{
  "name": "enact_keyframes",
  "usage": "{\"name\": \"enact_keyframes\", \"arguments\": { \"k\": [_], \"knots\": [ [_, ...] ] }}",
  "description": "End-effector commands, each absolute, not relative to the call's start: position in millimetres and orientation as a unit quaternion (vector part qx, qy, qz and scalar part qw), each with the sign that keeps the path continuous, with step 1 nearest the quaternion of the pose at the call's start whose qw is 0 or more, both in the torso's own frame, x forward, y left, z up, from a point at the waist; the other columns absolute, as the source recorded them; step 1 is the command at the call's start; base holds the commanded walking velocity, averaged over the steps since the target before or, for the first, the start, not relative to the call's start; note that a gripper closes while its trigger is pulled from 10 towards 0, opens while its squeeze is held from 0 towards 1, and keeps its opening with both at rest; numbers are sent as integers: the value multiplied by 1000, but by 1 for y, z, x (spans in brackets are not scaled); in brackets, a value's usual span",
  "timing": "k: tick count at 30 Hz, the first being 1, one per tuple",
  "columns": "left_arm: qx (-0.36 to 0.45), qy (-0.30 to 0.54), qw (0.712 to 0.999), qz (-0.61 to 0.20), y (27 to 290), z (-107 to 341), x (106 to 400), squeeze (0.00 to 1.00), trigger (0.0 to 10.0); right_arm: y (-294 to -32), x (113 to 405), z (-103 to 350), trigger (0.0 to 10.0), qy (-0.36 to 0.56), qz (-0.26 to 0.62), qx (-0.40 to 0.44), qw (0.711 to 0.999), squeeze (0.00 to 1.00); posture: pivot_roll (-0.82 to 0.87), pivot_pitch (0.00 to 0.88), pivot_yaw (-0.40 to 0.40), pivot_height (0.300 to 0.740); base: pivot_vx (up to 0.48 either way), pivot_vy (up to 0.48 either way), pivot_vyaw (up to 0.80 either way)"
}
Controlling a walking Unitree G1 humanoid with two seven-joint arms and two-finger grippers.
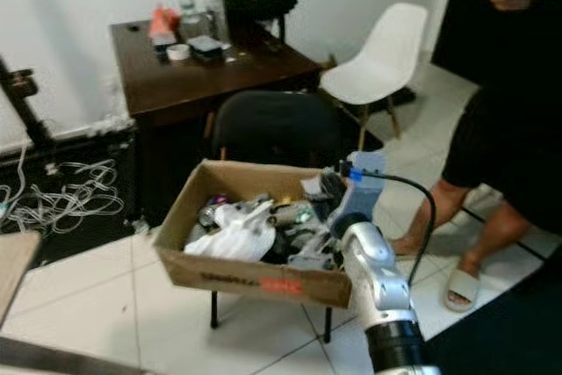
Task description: Picking trash to rubbish bin
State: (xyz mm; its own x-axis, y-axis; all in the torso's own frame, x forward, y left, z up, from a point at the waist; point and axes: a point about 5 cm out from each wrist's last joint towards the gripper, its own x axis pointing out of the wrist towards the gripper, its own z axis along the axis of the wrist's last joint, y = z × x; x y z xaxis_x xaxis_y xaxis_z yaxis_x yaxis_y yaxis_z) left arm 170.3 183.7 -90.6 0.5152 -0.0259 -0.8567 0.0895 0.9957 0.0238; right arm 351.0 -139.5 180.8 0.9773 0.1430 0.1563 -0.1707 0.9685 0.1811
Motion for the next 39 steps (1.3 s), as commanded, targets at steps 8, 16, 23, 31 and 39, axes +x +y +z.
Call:
{"name": "enact_keyframes", "arguments": {
  "k": [8, 16, 23, 31, 39],
  "knots": [
    [35, 510, 859, -40, 188, -95, 158, 0, 10000, -134, 351, 181, 10000, -79, 85, 104, 988, 0, -250, 83, 91, 740, 287, 0, 0],
    [37, 508, 860, -43, 188, -94, 160, 0, 10000, -135, 351, 180, 10000, -81, 81, 101, 988, 0, -250, 79, 93, 740, 480, 0, 0],
    [39, 507, 860, -44, 188, -94, 161, 0, 10000, -135, 351, 178, 10000, -79, 81, 93, 989, 0, -255, 81, 95, 740, 480, 0, 0],
    [37, 509, 859, -37, 189, -94, 161, 0, 10000, -132, 350, 165, 10000, -46, 96, 60, 993, 0, -260, 78, 100, 740, 52, 0, 0],
    [35, 506, 861, -40, 188, -93, 164, 0, 10000, -135, 347, 133, 10000, 30, 88, 2, 996, 322, -258, 81, 106, 740, 0, 0, 0]
  ]
}}
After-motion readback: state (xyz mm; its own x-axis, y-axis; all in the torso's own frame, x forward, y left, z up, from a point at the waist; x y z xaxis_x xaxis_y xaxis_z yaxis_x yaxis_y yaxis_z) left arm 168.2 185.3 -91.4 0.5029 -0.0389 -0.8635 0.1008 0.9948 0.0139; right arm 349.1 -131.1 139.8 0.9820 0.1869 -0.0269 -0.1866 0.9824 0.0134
